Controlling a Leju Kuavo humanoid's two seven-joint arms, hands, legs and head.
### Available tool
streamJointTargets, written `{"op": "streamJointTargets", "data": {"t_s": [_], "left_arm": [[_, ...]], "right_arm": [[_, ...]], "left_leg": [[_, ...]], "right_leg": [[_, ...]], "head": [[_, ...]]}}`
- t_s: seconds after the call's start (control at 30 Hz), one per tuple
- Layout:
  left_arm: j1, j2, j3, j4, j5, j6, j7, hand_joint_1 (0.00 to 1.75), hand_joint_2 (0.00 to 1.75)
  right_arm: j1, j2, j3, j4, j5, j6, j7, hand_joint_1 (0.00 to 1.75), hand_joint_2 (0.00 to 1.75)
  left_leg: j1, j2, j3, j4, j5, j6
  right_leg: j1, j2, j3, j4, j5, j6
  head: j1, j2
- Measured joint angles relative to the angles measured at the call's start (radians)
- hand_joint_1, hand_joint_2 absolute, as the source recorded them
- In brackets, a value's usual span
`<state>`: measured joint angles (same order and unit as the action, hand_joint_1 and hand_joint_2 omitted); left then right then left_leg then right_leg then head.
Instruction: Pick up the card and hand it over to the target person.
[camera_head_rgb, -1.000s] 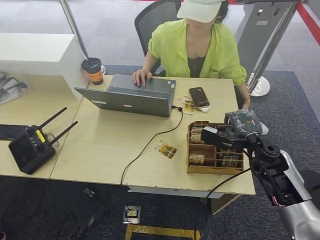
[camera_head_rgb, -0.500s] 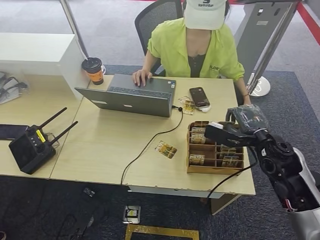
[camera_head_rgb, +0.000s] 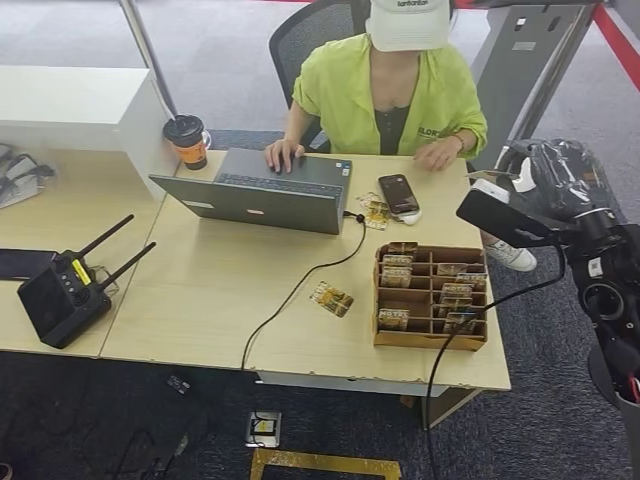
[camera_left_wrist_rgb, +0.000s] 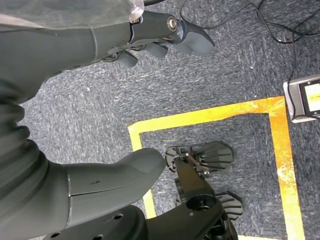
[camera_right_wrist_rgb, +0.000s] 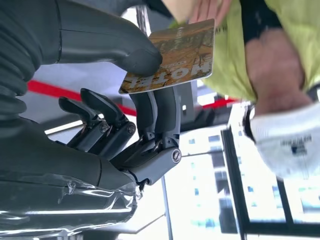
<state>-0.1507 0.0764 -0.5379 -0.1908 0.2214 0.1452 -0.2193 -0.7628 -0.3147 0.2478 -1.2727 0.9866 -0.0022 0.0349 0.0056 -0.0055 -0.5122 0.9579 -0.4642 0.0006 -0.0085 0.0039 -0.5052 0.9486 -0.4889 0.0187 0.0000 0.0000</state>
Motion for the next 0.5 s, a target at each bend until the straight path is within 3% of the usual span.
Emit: {"op": "streamJointTargets", "data": {"t_s": [0.23, 0.5], "left_arm": [[-0.011, -0.004, -0.017, -0.001, -0.016, -0.003, 0.012, 0.00, 1.75], [-0.026, -0.008, -0.031, 0.000, -0.029, -0.010, 0.026, 0.00, 1.75]], "right_arm": [[-0.137, 0.101, 0.065, 0.402, 0.174, -0.185, 0.006, 1.75, 1.75], [-0.224, 0.145, 0.121, 0.669, 0.292, -0.261, 0.051, 1.75, 1.75]], "left_leg": [[0.001, 0.004, 0.001, -0.002, 0.001, 0.000], [0.001, 0.002, 0.001, -0.002, 0.000, 0.000]], "right_leg": [[0.001, 0.005, 0.001, -0.002, 0.002, 0.000], [0.001, 0.003, 0.002, -0.001, 0.001, 0.000]], "head": [[0.000, 0.000], [0.000, 0.000]]}}
